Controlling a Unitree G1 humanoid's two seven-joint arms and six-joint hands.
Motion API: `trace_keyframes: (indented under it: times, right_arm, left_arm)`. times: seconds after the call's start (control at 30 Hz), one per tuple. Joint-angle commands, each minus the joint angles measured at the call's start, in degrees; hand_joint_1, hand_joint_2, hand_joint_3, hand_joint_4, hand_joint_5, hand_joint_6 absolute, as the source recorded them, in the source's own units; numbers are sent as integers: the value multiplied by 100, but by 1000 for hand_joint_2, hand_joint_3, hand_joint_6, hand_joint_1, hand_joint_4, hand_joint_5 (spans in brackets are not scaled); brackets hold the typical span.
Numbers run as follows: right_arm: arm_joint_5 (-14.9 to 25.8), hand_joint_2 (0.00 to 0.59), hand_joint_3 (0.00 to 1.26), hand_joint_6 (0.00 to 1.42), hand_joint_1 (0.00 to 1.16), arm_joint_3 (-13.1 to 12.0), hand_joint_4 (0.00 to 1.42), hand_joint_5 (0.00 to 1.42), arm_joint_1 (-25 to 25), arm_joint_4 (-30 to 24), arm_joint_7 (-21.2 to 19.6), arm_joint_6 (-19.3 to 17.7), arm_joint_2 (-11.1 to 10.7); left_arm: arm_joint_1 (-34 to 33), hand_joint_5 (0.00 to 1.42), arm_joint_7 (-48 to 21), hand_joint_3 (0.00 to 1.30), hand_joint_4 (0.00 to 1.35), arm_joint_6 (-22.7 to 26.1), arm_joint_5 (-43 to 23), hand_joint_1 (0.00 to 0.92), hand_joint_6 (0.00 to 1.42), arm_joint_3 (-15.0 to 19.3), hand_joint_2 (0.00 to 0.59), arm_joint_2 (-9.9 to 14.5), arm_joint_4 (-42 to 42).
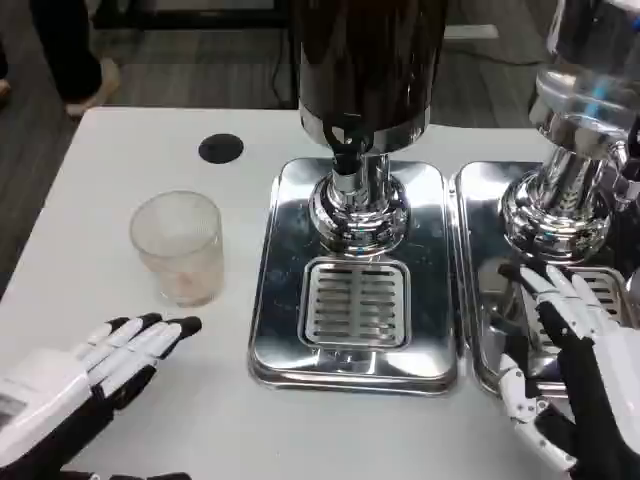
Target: Grasp the cup under the faucet to collect the drink, then remove the cup.
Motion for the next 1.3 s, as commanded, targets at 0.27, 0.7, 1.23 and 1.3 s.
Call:
trace_keyframes:
  times: [0.27, 0.7, 1.23, 1.3]
  right_arm:
    - [57, 586, 204, 129, 438, -72, 96, 61, 36, -27, 83, -47, -22]
    - [2, 586, 209, 129, 433, -14, 96, 61, 41, -71, 105, 6, 65]
    - [-101, 586, 220, 138, 428, -4, 96, 61, 135, -112, 43, 1, 247]
    - [-106, 586, 223, 140, 428, 2, 96, 61, 124, -112, 45, 2, 259]
  left_arm:
    - [-68, 0, -71, 0, 0, -6, 27, 0, 0, -57, 94, 1, 15]
    - [-295, 0, -28, 0, 0, -118, -325, 0, 0, -15, 95, -55, 365]
    - [-1159, 0, -55, 0, 0, 413, -836, 0, 40, 19, 101, -460, 885]
    - [-1269, 0, -50, 0, 0, 532, -856, 0, 46, 17, 91, -516, 934]
